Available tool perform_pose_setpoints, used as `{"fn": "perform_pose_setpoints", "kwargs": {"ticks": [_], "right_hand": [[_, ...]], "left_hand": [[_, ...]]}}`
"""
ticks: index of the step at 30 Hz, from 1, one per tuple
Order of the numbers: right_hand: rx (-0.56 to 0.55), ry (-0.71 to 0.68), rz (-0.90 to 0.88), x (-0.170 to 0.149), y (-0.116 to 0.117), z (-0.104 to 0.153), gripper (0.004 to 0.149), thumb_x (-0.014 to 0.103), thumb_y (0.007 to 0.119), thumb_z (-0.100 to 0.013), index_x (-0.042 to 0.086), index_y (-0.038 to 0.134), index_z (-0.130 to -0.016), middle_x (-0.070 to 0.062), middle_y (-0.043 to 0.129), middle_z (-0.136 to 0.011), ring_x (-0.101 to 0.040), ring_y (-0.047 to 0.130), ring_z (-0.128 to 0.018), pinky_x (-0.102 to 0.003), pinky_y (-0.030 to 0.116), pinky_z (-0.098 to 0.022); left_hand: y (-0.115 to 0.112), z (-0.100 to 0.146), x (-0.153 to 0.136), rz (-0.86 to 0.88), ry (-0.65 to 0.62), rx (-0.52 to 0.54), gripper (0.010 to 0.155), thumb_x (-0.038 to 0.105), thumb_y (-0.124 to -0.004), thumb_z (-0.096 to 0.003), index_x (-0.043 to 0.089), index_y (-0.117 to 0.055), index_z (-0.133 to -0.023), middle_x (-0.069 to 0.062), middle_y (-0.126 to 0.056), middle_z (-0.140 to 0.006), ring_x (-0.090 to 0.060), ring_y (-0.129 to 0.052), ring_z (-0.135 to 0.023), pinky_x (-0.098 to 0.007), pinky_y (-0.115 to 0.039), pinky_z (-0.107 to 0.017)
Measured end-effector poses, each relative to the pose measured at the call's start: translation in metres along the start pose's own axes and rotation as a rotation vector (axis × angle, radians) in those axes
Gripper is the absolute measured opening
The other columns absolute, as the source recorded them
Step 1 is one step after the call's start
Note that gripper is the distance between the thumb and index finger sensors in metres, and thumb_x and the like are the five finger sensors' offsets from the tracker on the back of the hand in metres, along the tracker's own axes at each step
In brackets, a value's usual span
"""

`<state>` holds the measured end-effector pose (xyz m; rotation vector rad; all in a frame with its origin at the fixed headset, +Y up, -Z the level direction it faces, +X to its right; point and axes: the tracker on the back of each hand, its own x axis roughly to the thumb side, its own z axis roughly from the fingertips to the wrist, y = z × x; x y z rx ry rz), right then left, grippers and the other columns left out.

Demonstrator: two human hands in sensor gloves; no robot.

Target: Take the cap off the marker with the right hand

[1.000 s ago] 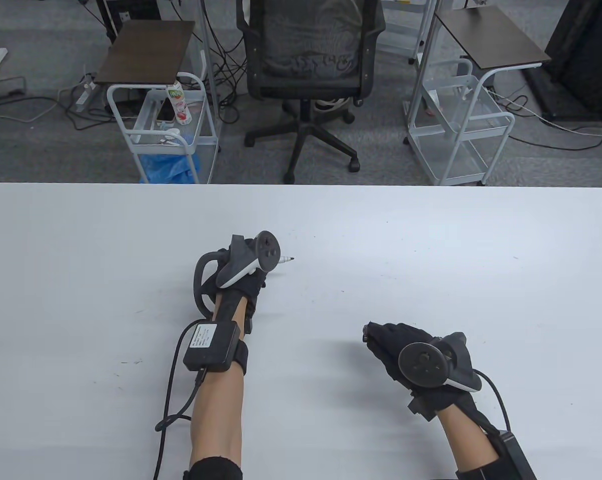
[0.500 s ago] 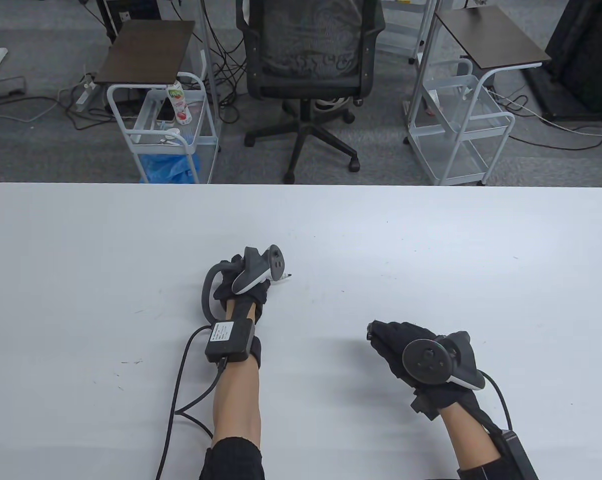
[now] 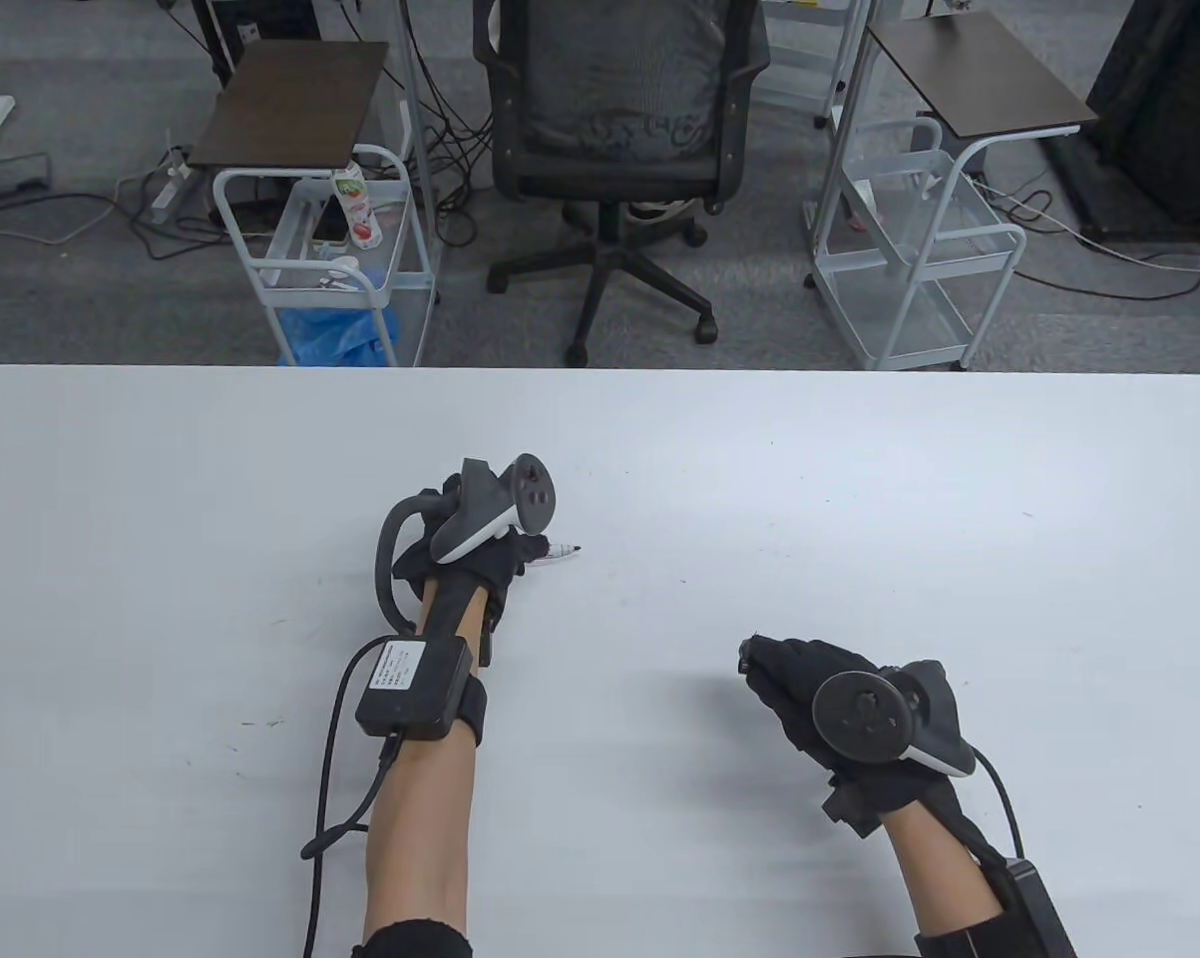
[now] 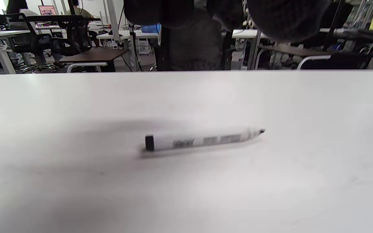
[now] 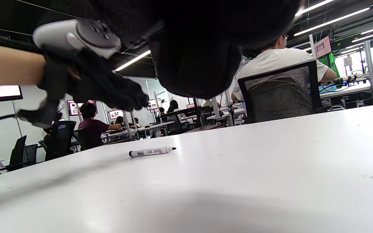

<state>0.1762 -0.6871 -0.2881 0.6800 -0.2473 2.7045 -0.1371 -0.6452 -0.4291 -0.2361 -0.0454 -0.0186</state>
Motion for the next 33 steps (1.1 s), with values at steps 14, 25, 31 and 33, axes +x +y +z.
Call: {"fn": "perform_pose_setpoints", "kwargs": {"ticks": [14, 25, 31, 33], "right_hand": [[-0.006, 0.042, -0.006, -0.002, -0.002, 0.002, 0.048, 0.035, 0.065, -0.057, 0.012, 0.075, -0.098, -0.005, 0.092, -0.081, -0.019, 0.093, -0.06, -0.029, 0.081, -0.041], [0.005, 0.067, 0.036, -0.004, 0.003, 0.002, 0.048, 0.035, 0.066, -0.056, 0.013, 0.075, -0.098, -0.005, 0.092, -0.082, -0.019, 0.093, -0.061, -0.029, 0.081, -0.041], [-0.046, 0.099, 0.045, -0.004, -0.005, -0.003, 0.047, 0.032, 0.069, -0.056, 0.015, 0.074, -0.1, -0.006, 0.089, -0.088, -0.021, 0.091, -0.068, -0.032, 0.08, -0.046], [-0.088, 0.126, 0.047, -0.006, -0.014, -0.009, 0.047, 0.031, 0.07, -0.056, 0.017, 0.073, -0.101, -0.007, 0.087, -0.092, -0.023, 0.089, -0.072, -0.035, 0.079, -0.05]], "left_hand": [[0.029, 0.119, 0.004, 0.107, -0.218, 0.176, 0.084, 0.069, -0.052, -0.0484, 0.035, -0.04, -0.124, -0.012, -0.027, -0.134, -0.042, -0.03, -0.122, -0.066, -0.035, -0.088], [-0.1, 0.126, 0.011, 0.02, -0.265, 0.102, 0.088, 0.075, -0.044, -0.0447, 0.038, -0.019, -0.121, -0.008, -0.006, -0.13, -0.041, -0.01, -0.121, -0.066, -0.023, -0.087], [-0.105, 0.128, 0.015, -0.006, -0.295, 0.068, 0.088, 0.075, -0.044, -0.0448, 0.038, -0.018, -0.121, -0.008, -0.005, -0.13, -0.041, -0.009, -0.12, -0.066, -0.022, -0.087], [-0.105, 0.129, 0.016, -0.014, -0.3, 0.075, 0.088, 0.075, -0.044, -0.0449, 0.037, -0.019, -0.121, -0.008, -0.006, -0.13, -0.041, -0.009, -0.12, -0.066, -0.022, -0.087]]}}
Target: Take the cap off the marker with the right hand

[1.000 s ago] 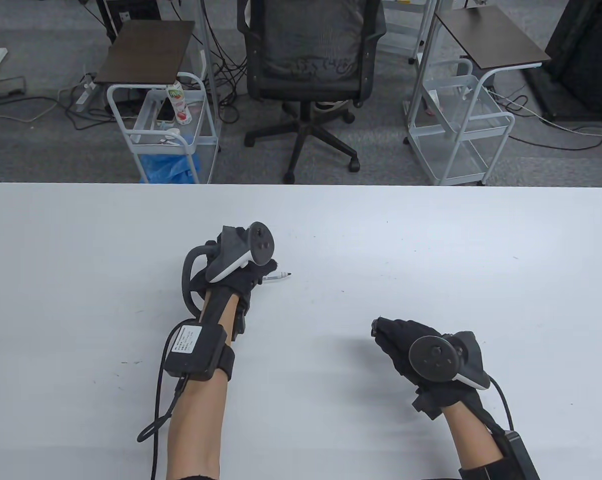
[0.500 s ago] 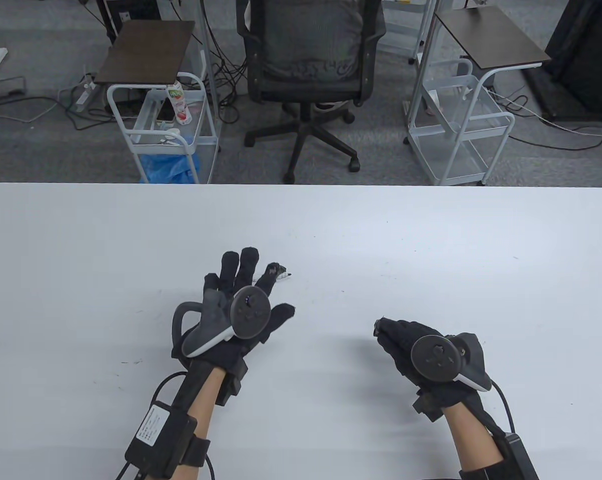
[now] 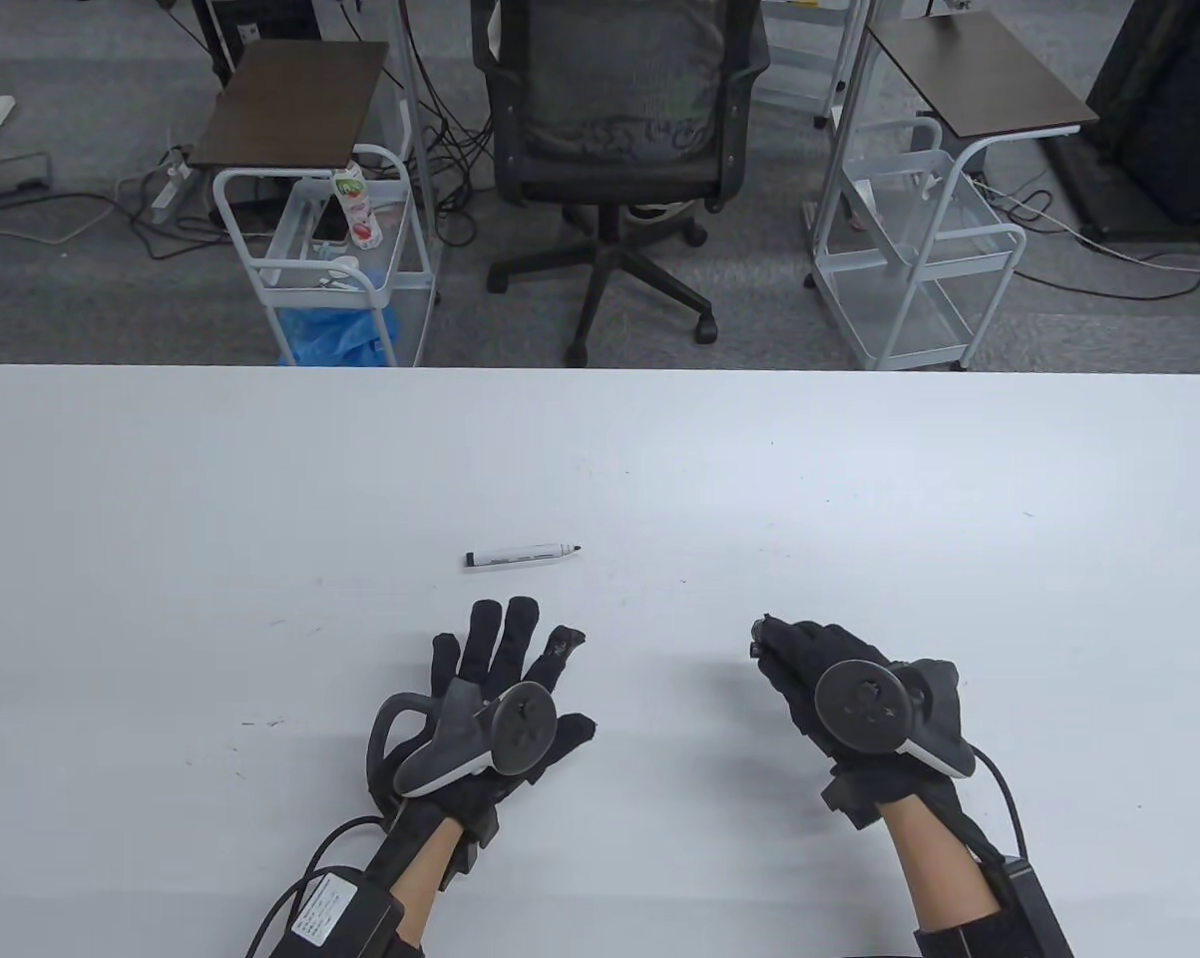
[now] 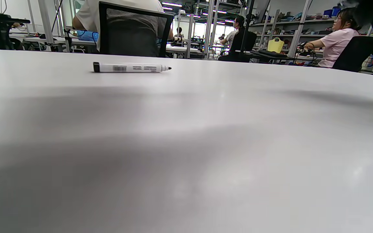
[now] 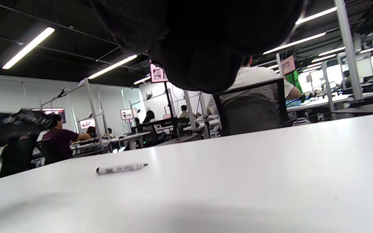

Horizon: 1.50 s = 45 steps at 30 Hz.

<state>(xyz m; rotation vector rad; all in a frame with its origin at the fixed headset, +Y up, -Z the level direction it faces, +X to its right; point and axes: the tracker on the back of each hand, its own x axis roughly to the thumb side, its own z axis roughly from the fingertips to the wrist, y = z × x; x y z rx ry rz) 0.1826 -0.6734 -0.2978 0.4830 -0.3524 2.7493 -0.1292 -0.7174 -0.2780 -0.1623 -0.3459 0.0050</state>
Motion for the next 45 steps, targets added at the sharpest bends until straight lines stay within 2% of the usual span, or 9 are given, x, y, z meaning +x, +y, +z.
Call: {"fn": "perform_pose_setpoints", "kwargs": {"ticks": [5, 9, 14, 22, 25, 29, 34, 38, 45], "right_hand": [[-0.048, 0.076, 0.085, -0.01, -0.026, -0.036, 0.046, 0.03, 0.073, -0.055, 0.02, 0.074, -0.1, -0.008, 0.083, -0.098, -0.027, 0.084, -0.08, -0.042, 0.075, -0.057], [-0.01, 0.146, 0.135, -0.022, -0.028, -0.067, 0.046, 0.029, 0.076, -0.054, 0.021, 0.075, -0.099, -0.007, 0.082, -0.098, -0.027, 0.083, -0.081, -0.042, 0.075, -0.058], [0.095, 0.278, 0.155, -0.051, 0.005, -0.096, 0.045, 0.028, 0.076, -0.053, 0.023, 0.076, -0.098, -0.006, 0.082, -0.099, -0.027, 0.082, -0.082, -0.041, 0.075, -0.058], [0.281, 0.355, 0.3, -0.076, 0.076, -0.115, 0.043, 0.029, 0.077, -0.052, 0.024, 0.08, -0.095, -0.004, 0.083, -0.097, -0.026, 0.083, -0.081, -0.041, 0.075, -0.057], [0.316, 0.345, 0.362, -0.075, 0.091, -0.118, 0.041, 0.03, 0.079, -0.051, 0.025, 0.083, -0.092, -0.003, 0.085, -0.096, -0.026, 0.084, -0.081, -0.042, 0.074, -0.058], [0.306, 0.34, 0.424, -0.071, 0.094, -0.121, 0.04, 0.031, 0.084, -0.049, 0.027, 0.082, -0.088, 0.001, 0.085, -0.094, -0.023, 0.085, -0.08, -0.041, 0.075, -0.059], [0.319, 0.346, 0.45, -0.068, 0.094, -0.12, 0.041, 0.032, 0.083, -0.049, 0.028, 0.08, -0.09, 0.001, 0.084, -0.095, -0.023, 0.084, -0.08, -0.04, 0.076, -0.059], [0.366, 0.333, 0.499, -0.065, 0.087, -0.116, 0.055, 0.034, 0.081, -0.05, 0.024, 0.07, -0.103, -0.004, 0.075, -0.106, -0.026, 0.079, -0.089, -0.044, 0.072, -0.063], [0.268, 0.321, 0.443, -0.053, 0.019, -0.103, 0.062, 0.036, 0.08, -0.051, 0.023, 0.063, -0.109, -0.009, 0.066, -0.115, -0.032, 0.071, -0.097, -0.05, 0.067, -0.068]], "left_hand": [[0.0, 0.003, 0.002, -0.01, -0.013, 0.003, 0.088, 0.075, -0.044, -0.0448, 0.038, -0.019, -0.121, -0.008, -0.006, -0.13, -0.04, -0.008, -0.12, -0.066, -0.021, -0.087], [0.0, 0.004, 0.0, -0.003, -0.009, 0.007, 0.088, 0.074, -0.044, -0.0451, 0.038, -0.02, -0.121, -0.008, -0.006, -0.13, -0.04, -0.008, -0.12, -0.066, -0.021, -0.087], [0.001, 0.004, -0.001, 0.0, -0.004, 0.007, 0.088, 0.074, -0.045, -0.0452, 0.038, -0.02, -0.121, -0.008, -0.006, -0.13, -0.04, -0.008, -0.12, -0.066, -0.021, -0.087], [0.002, 0.004, -0.004, -0.002, 0.005, 0.008, 0.087, 0.073, -0.045, -0.0456, 0.038, -0.021, -0.121, -0.008, -0.005, -0.13, -0.04, -0.007, -0.119, -0.065, -0.02, -0.087], [0.001, 0.004, -0.005, -0.004, 0.006, 0.008, 0.087, 0.073, -0.045, -0.0456, 0.038, -0.021, -0.121, -0.007, -0.005, -0.13, -0.04, -0.007, -0.119, -0.065, -0.02, -0.087], [0.001, 0.004, -0.005, -0.01, 0.01, -0.004, 0.087, 0.073, -0.048, -0.0457, 0.037, -0.021, -0.121, -0.008, -0.005, -0.13, -0.04, -0.007, -0.119, -0.065, -0.02, -0.087], [0.002, 0.004, -0.006, -0.014, 0.014, -0.003, 0.087, 0.073, -0.047, -0.0458, 0.037, -0.021, -0.121, -0.008, -0.005, -0.129, -0.04, -0.007, -0.119, -0.065, -0.02, -0.087], [0.002, 0.005, -0.006, -0.017, 0.015, -0.002, 0.088, 0.073, -0.048, -0.0456, 0.037, -0.021, -0.121, -0.008, -0.005, -0.129, -0.04, -0.006, -0.119, -0.066, -0.02, -0.087], [0.003, 0.006, -0.009, -0.004, 0.015, 0.0, 0.088, 0.073, -0.048, -0.0457, 0.037, -0.021, -0.121, -0.009, -0.005, -0.129, -0.041, -0.006, -0.119, -0.066, -0.02, -0.086]]}}
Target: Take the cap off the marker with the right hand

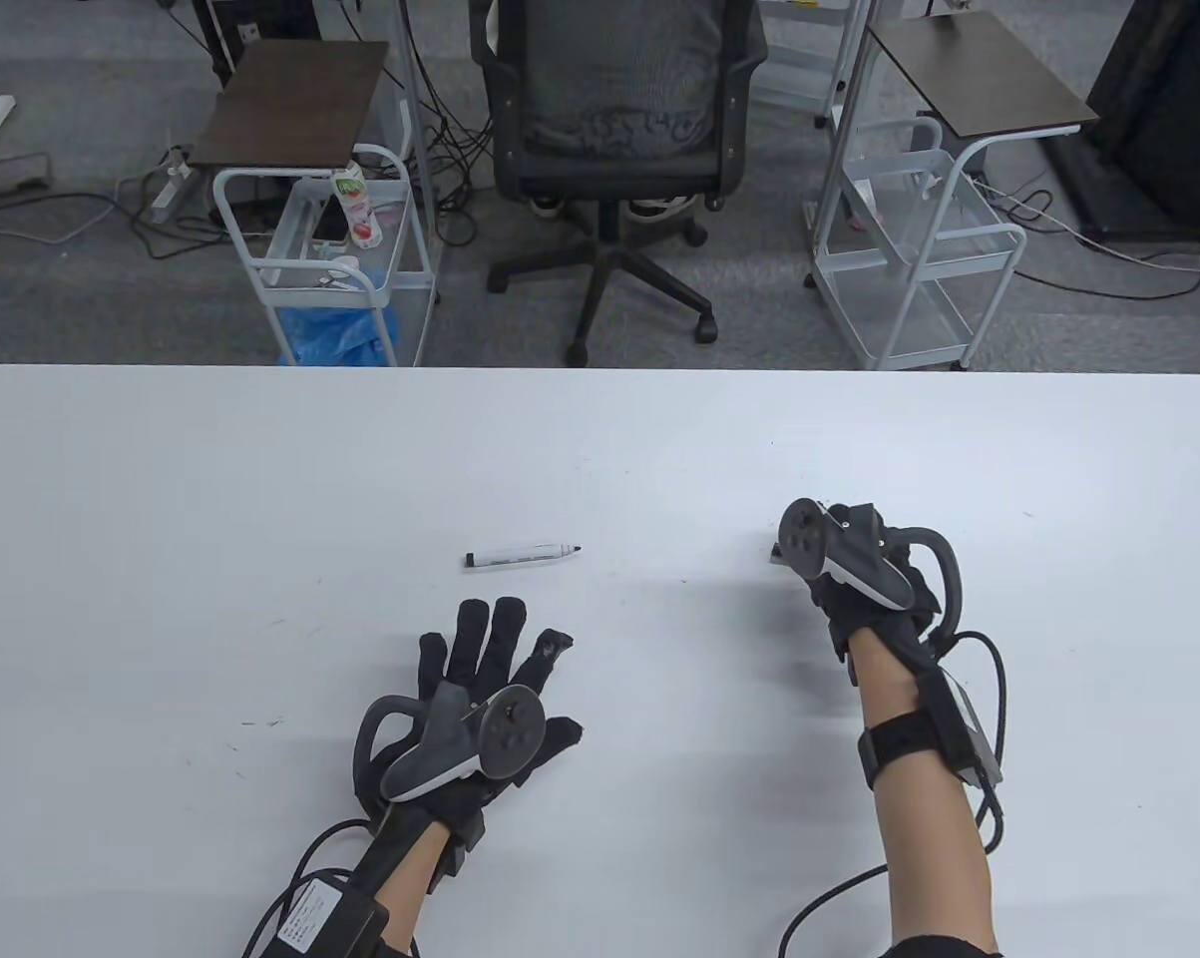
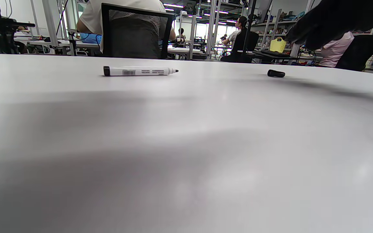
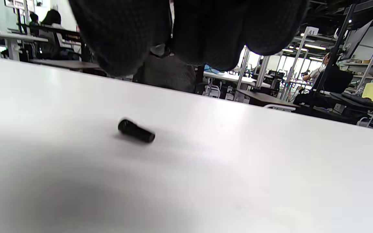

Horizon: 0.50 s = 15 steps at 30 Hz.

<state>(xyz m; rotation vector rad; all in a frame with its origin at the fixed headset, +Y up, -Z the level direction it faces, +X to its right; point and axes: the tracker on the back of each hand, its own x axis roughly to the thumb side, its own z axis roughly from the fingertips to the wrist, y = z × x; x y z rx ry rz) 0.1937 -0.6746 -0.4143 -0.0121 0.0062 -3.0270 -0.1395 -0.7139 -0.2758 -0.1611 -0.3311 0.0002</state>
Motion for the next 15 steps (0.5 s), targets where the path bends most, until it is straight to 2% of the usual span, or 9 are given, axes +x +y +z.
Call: {"fn": "perform_pose_setpoints", "kwargs": {"ticks": [2, 8, 12, 15], "right_hand": [[-0.033, -0.009, -0.017, -0.008, -0.022, 0.014, 0.064, 0.037, 0.08, -0.051, 0.023, 0.061, -0.11, -0.01, 0.065, -0.116, -0.033, 0.068, -0.1, -0.052, 0.065, -0.07], [-0.116, -0.057, -0.119, -0.023, -0.066, 0.056, 0.067, 0.042, 0.075, -0.053, 0.021, 0.056, -0.114, -0.015, 0.058, -0.121, -0.038, 0.062, -0.105, -0.06, 0.055, -0.075], [-0.185, -0.129, -0.208, -0.027, -0.084, 0.087, 0.069, 0.045, 0.071, -0.054, 0.021, 0.052, -0.116, -0.018, 0.049, -0.125, -0.041, 0.054, -0.109, -0.064, 0.048, -0.078], [-0.229, -0.181, -0.249, -0.026, -0.087, 0.105, 0.07, 0.048, 0.066, -0.056, 0.022, 0.047, -0.118, -0.02, 0.042, -0.127, -0.044, 0.046, -0.111, -0.065, 0.043, -0.078]], "left_hand": [[0.0, 0.0, 0.0, 0.002, 0.001, -0.001, 0.088, 0.073, -0.048, -0.0455, 0.037, -0.021, -0.121, -0.009, -0.004, -0.129, -0.041, -0.006, -0.119, -0.066, -0.02, -0.086], [0.0, 0.001, -0.003, 0.012, 0.009, -0.003, 0.088, 0.073, -0.048, -0.0455, 0.037, -0.021, -0.121, -0.009, -0.005, -0.129, -0.041, -0.006, -0.119, -0.066, -0.02, -0.086], [0.0, 0.002, -0.006, 0.021, 0.015, 0.0, 0.088, 0.073, -0.048, -0.0456, 0.037, -0.021, -0.121, -0.009, -0.005, -0.129, -0.041, -0.007, -0.119, -0.066, -0.02, -0.086], [0.0, 0.002, -0.006, 0.021, 0.018, 0.003, 0.088, 0.073, -0.048, -0.0455, 0.037, -0.021, -0.121, -0.009, -0.005, -0.129, -0.041, -0.007, -0.119, -0.066, -0.02, -0.086]]}}
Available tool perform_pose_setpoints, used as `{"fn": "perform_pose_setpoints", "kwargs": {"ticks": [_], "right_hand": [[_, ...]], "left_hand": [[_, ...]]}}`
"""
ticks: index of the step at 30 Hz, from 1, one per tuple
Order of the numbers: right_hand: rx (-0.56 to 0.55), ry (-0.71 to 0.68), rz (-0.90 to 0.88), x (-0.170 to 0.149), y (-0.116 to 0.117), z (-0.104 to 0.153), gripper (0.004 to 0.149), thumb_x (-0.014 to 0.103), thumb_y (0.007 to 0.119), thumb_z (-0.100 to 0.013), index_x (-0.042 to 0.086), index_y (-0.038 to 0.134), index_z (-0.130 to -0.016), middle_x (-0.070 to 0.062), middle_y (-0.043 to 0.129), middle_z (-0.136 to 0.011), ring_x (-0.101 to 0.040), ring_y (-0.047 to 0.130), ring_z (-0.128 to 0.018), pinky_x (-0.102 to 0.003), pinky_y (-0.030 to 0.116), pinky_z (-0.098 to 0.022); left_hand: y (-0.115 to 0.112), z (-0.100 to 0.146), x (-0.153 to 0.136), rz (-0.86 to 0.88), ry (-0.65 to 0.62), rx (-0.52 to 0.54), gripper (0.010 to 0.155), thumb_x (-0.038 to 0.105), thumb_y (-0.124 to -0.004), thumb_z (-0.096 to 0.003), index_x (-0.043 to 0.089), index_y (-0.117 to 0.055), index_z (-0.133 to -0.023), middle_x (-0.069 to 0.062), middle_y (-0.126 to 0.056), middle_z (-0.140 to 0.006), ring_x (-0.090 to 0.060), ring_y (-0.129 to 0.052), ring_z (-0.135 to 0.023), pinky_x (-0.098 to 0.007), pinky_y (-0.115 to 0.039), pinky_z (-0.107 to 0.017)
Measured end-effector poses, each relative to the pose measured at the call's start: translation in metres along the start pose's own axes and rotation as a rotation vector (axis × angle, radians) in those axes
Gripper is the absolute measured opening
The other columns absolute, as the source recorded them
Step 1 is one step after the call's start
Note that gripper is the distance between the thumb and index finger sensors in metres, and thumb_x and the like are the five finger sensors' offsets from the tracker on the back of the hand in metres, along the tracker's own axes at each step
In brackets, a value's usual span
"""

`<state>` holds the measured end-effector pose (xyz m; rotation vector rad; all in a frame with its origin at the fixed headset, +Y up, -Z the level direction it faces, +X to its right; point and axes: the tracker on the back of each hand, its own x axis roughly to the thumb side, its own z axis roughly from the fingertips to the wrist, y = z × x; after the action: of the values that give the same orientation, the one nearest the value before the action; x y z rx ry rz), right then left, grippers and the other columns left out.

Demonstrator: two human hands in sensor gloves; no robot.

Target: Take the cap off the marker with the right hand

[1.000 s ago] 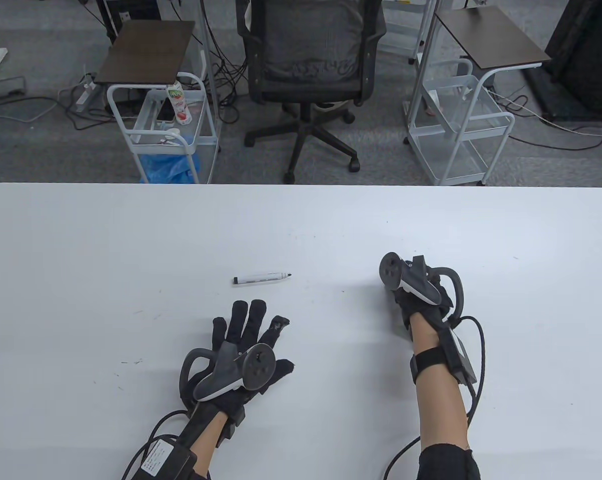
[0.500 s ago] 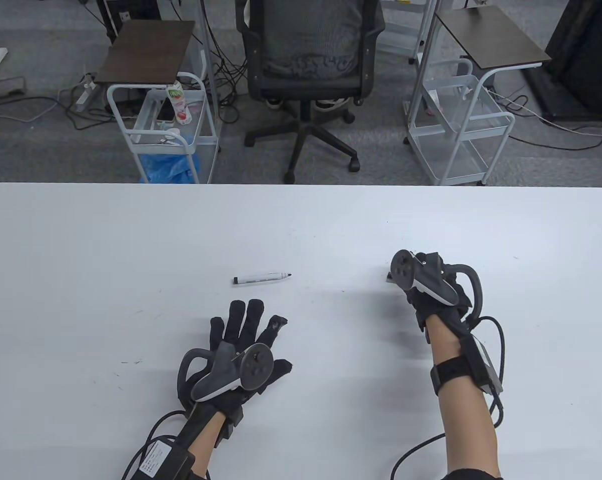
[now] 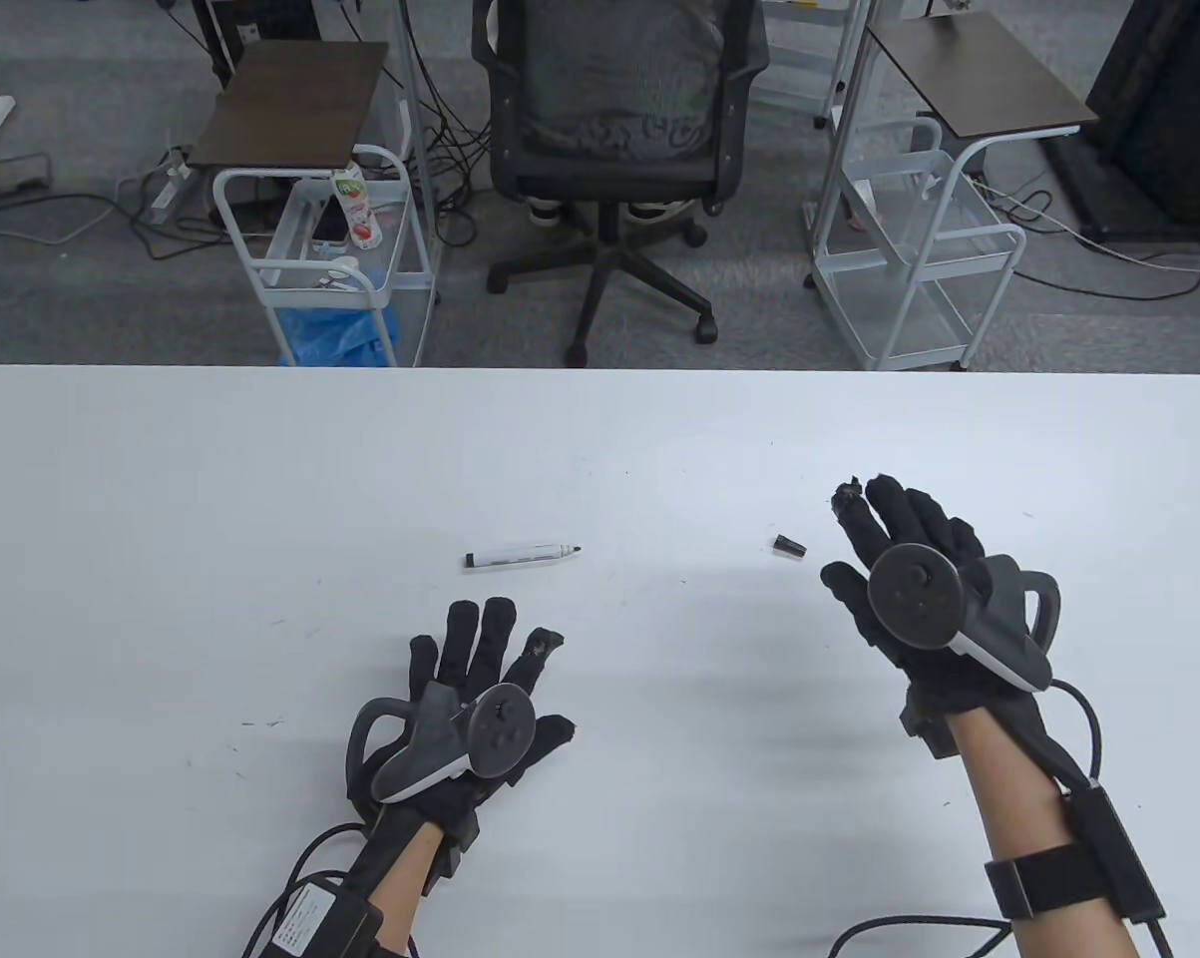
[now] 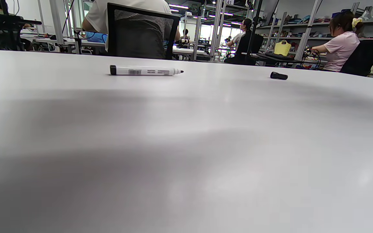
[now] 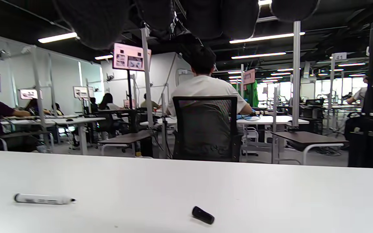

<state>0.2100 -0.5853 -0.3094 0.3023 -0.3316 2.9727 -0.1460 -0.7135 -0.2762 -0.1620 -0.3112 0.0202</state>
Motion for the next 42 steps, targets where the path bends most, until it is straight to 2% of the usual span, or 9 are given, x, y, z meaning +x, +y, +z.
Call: {"fn": "perform_pose_setpoints", "kwargs": {"ticks": [3, 6, 9, 11, 16, 18, 19, 22, 42], "right_hand": [[-0.032, -0.037, -0.041, 0.004, 0.002, 0.015, 0.071, 0.05, 0.062, -0.057, 0.022, 0.042, -0.12, -0.021, 0.037, -0.128, -0.045, 0.04, -0.112, -0.067, 0.037, -0.078], [-0.052, -0.068, -0.075, 0.009, 0.013, 0.029, 0.071, 0.051, 0.06, -0.058, 0.023, 0.039, -0.12, -0.021, 0.033, -0.128, -0.046, 0.034, -0.113, -0.068, 0.031, -0.078], [-0.052, -0.093, -0.077, 0.012, 0.035, 0.04, 0.072, 0.052, 0.058, -0.058, 0.023, 0.038, -0.121, -0.022, 0.029, -0.128, -0.046, 0.028, -0.113, -0.069, 0.025, -0.077], [-0.035, -0.104, -0.069, 0.013, 0.058, 0.047, 0.072, 0.053, 0.057, -0.058, 0.024, 0.036, -0.121, -0.022, 0.027, -0.129, -0.047, 0.024, -0.113, -0.068, 0.021, -0.076], [0.135, -0.11, 0.002, 0.008, 0.118, 0.053, 0.073, 0.054, 0.055, -0.057, 0.025, 0.034, -0.12, -0.02, 0.021, -0.128, -0.047, 0.015, -0.111, -0.068, 0.009, -0.071], [0.313, -0.089, 0.037, 0.004, 0.133, 0.051, 0.075, 0.056, 0.049, -0.058, 0.025, 0.024, -0.121, -0.02, 0.011, -0.127, -0.047, 0.006, -0.11, -0.068, 0.005, -0.07], [0.329, -0.082, 0.029, 0.004, 0.135, 0.052, 0.075, 0.057, 0.048, -0.058, 0.026, 0.02, -0.121, -0.019, 0.008, -0.127, -0.046, 0.004, -0.11, -0.068, 0.004, -0.07], [0.241, -0.089, -0.003, 0.005, 0.134, 0.051, 0.075, 0.057, 0.051, -0.057, 0.025, 0.026, -0.121, -0.021, 0.014, -0.127, -0.047, 0.01, -0.11, -0.069, 0.008, -0.071], [0.23, -0.076, -0.011, 0.002, 0.127, 0.05, 0.075, 0.057, 0.052, -0.058, 0.024, 0.028, -0.121, -0.021, 0.014, -0.127, -0.048, 0.011, -0.11, -0.069, 0.01, -0.071]], "left_hand": [[0.0, 0.0, 0.0, 0.003, 0.002, 0.0, 0.088, 0.073, -0.048, -0.0456, 0.037, -0.021, -0.121, -0.008, -0.005, -0.129, -0.041, -0.006, -0.119, -0.066, -0.02, -0.086], [0.0, 0.0, -0.001, 0.001, 0.005, 0.004, 0.087, 0.073, -0.047, -0.0457, 0.037, -0.021, -0.121, -0.008, -0.005, -0.129, -0.041, -0.006, -0.119, -0.066, -0.02, -0.086], [0.0, 0.001, -0.001, 0.0, 0.006, 0.003, 0.087, 0.073, -0.047, -0.0458, 0.037, -0.021, -0.121, -0.009, -0.005, -0.129, -0.041, -0.006, -0.119, -0.066, -0.02, -0.086], [0.0, 0.0, -0.001, -0.002, 0.006, 0.002, 0.088, 0.073, -0.047, -0.0454, 0.037, -0.021, -0.121, -0.008, -0.004, -0.129, -0.04, -0.006, -0.119, -0.066, -0.019, -0.086], [0.0, 0.001, -0.001, -0.006, 0.001, 0.004, 0.088, 0.073, -0.047, -0.0453, 0.038, -0.019, -0.121, -0.008, -0.004, -0.129, -0.04, -0.006, -0.118, -0.066, -0.019, -0.086], [-0.002, 0.001, -0.002, -0.001, 0.001, 0.003, 0.088, 0.073, -0.046, -0.0454, 0.038, -0.019, -0.12, -0.008, -0.003, -0.129, -0.04, -0.005, -0.118, -0.066, -0.019, -0.086], [-0.002, 0.001, -0.002, 0.0, 0.001, 0.002, 0.087, 0.073, -0.046, -0.0454, 0.038, -0.019, -0.12, -0.008, -0.003, -0.129, -0.04, -0.005, -0.118, -0.066, -0.019, -0.086], [-0.004, 0.001, -0.002, -0.006, -0.001, -0.001, 0.088, 0.074, -0.046, -0.045, 0.038, -0.018, -0.12, -0.008, -0.002, -0.129, -0.04, -0.005, -0.118, -0.066, -0.018, -0.086], [-0.003, 0.001, -0.004, -0.013, 0.011, 0.015, 0.088, 0.074, -0.046, -0.0444, 0.039, -0.02, -0.12, -0.007, -0.004, -0.129, -0.039, -0.007, -0.12, -0.065, -0.021, -0.087]]}}
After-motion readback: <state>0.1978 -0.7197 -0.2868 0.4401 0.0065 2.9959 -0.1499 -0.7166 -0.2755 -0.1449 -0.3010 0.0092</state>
